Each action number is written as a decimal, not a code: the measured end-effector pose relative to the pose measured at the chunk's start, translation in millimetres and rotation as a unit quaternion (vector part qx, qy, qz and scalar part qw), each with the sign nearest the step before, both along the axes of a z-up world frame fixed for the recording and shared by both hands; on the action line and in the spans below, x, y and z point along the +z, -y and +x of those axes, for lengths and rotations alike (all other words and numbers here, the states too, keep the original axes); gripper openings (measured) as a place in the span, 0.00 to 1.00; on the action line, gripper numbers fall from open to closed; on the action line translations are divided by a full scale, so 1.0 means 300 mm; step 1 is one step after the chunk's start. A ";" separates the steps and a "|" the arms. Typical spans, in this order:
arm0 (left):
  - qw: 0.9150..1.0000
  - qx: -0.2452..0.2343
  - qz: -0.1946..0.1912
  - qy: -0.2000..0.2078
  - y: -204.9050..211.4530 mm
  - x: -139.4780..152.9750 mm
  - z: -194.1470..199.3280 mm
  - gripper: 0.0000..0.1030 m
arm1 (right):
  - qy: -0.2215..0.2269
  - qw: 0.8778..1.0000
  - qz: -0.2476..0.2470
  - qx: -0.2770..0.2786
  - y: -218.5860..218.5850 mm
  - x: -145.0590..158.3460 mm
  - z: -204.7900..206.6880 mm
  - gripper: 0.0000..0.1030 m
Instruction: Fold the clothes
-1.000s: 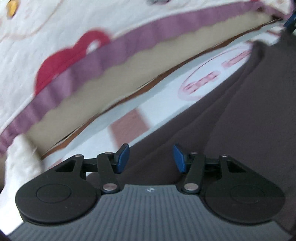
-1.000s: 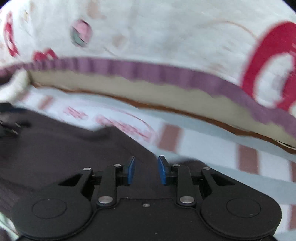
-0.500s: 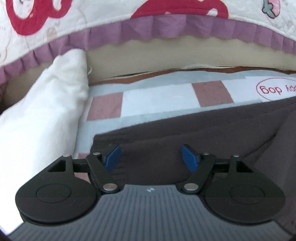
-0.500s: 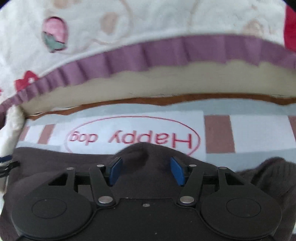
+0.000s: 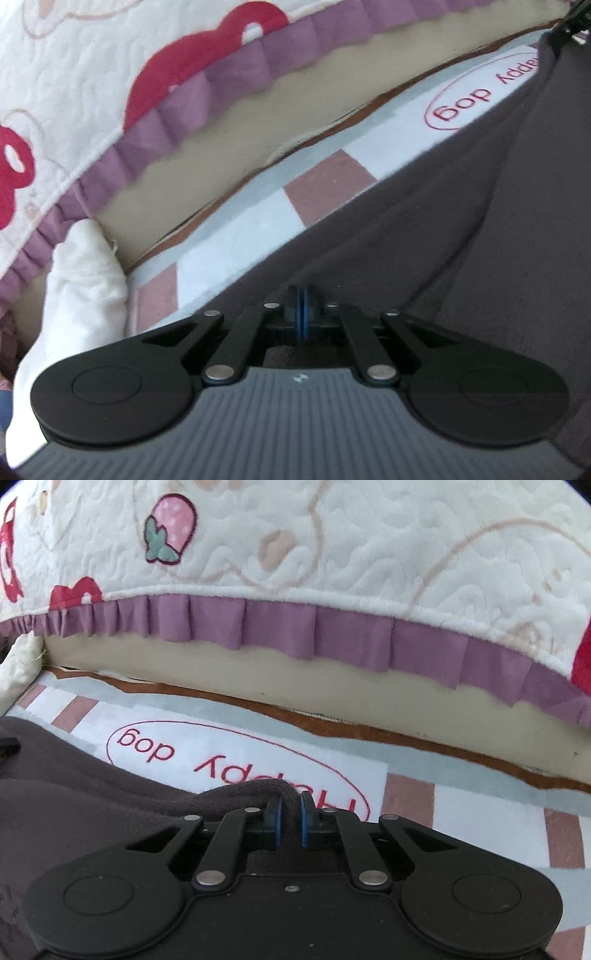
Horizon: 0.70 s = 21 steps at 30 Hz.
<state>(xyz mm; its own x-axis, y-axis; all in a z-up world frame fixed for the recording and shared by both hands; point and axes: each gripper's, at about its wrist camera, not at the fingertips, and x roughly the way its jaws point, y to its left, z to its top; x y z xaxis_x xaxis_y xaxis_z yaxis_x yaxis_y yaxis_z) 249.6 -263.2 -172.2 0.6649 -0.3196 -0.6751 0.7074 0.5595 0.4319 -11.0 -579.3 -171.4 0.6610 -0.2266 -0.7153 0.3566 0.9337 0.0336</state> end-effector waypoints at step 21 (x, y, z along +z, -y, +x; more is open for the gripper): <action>0.963 0.161 -0.177 -0.126 -0.375 0.111 0.116 0.70 | -0.086 0.995 -0.051 -0.027 -0.019 -0.024 0.154 0.21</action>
<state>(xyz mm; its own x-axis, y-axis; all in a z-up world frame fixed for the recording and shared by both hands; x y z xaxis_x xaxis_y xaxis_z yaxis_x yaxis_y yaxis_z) 284.5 -150.8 -138.9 0.5973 -0.3647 -0.7143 0.5309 0.8474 0.0113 35.1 -573.6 -178.5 0.5164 -0.3350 -0.7881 0.3983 0.9087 -0.1253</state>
